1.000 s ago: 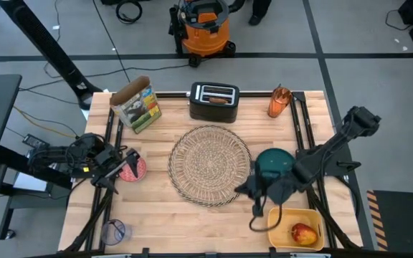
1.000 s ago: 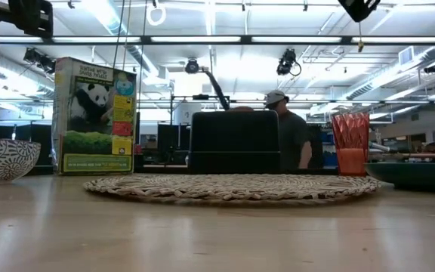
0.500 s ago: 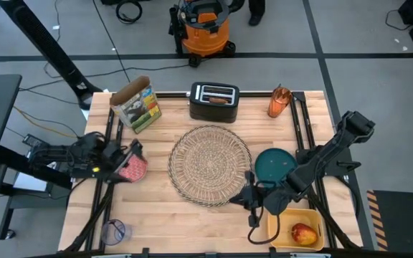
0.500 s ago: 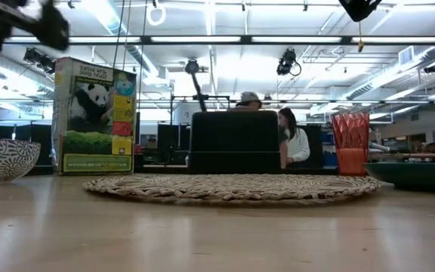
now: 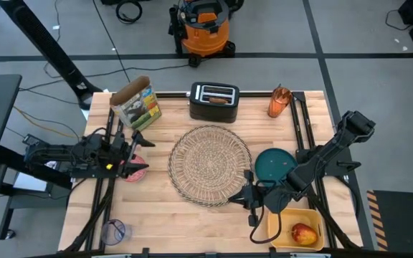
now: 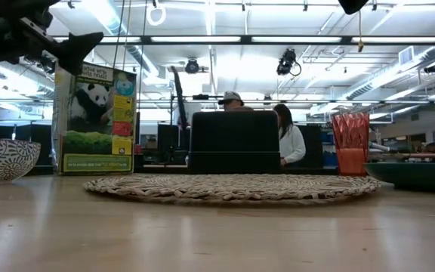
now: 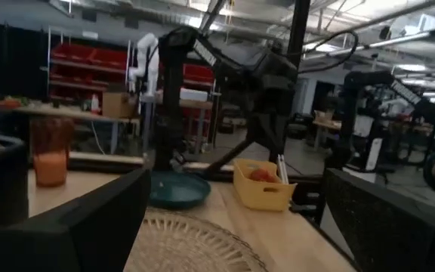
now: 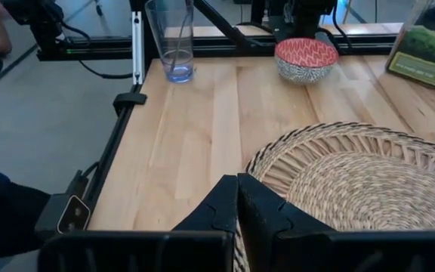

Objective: Arrange a breakfast setting
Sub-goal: Put the bowl on the place mat

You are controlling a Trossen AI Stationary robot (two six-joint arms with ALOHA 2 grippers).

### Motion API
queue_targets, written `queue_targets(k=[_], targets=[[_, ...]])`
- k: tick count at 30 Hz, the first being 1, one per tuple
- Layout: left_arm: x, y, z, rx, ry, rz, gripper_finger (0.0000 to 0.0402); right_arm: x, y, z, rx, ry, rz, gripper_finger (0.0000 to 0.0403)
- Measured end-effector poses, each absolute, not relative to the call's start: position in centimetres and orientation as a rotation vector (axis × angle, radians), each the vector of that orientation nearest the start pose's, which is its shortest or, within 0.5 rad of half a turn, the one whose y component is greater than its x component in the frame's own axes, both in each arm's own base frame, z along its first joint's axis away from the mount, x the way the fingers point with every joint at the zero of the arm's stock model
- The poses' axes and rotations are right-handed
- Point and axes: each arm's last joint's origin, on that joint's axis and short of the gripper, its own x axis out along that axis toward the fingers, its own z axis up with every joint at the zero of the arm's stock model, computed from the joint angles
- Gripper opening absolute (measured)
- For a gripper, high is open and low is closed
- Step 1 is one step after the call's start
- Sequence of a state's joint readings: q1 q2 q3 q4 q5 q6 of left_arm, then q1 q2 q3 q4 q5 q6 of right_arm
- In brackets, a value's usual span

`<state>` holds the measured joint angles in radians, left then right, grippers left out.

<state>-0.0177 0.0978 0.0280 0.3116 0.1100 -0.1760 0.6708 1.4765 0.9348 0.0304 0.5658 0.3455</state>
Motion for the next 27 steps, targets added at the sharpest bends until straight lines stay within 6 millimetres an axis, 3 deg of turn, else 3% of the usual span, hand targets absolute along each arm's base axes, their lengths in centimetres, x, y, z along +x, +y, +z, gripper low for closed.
queue_targets(k=[6, 15, 21, 24, 27], targets=[[9.7, -0.8, 20.2, -0.357, -0.274, -0.247, 0.0399, 25.7, 18.5, 24.6, 0.069, 0.432, 0.032, 0.0019], [9.4, -0.8, 21.2, -0.427, -0.371, -0.279, 0.0399, 26.3, 17.6, 24.6, 0.060, 0.434, 0.002, 0.0019], [9.6, -0.4, 21.0, -0.355, -0.380, -0.146, 0.0396, 26.7, 17.0, 24.5, 0.063, 0.435, -0.020, 0.0019], [10.0, -0.4, 20.8, -0.324, -0.347, -0.123, 0.0367, 26.9, 16.7, 24.6, 0.069, 0.430, -0.032, 0.0019], [10.5, -0.3, 21.0, -0.323, -0.289, -0.074, 0.0309, 27.0, 16.5, 24.6, 0.078, 0.427, -0.038, 0.0019]])
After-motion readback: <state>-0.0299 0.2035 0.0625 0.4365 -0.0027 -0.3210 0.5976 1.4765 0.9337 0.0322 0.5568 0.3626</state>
